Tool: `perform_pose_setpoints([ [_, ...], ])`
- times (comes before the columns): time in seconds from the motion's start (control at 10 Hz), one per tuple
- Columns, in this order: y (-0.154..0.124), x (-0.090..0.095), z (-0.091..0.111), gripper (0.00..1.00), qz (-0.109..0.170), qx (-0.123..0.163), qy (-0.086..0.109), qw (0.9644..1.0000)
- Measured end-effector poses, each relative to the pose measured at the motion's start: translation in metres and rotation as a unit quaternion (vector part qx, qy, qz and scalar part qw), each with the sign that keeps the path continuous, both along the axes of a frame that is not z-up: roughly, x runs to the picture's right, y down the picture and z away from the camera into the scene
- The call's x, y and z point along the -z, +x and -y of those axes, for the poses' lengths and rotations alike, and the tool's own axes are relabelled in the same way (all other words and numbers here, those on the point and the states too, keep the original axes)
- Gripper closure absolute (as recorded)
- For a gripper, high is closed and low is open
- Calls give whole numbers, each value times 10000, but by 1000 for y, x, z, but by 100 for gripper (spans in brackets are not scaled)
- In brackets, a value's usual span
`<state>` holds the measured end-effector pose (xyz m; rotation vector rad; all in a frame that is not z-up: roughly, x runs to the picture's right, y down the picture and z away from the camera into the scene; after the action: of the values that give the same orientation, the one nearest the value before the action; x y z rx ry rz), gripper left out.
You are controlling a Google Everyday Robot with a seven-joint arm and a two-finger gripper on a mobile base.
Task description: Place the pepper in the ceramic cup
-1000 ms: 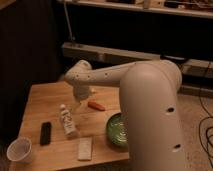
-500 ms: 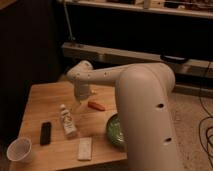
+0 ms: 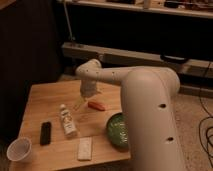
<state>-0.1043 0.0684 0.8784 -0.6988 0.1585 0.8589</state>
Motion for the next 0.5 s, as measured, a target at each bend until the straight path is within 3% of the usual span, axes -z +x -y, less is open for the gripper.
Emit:
perform_pose_setpoints([
  [0.5,14,-18,1,0,97,-245,-30,9996],
])
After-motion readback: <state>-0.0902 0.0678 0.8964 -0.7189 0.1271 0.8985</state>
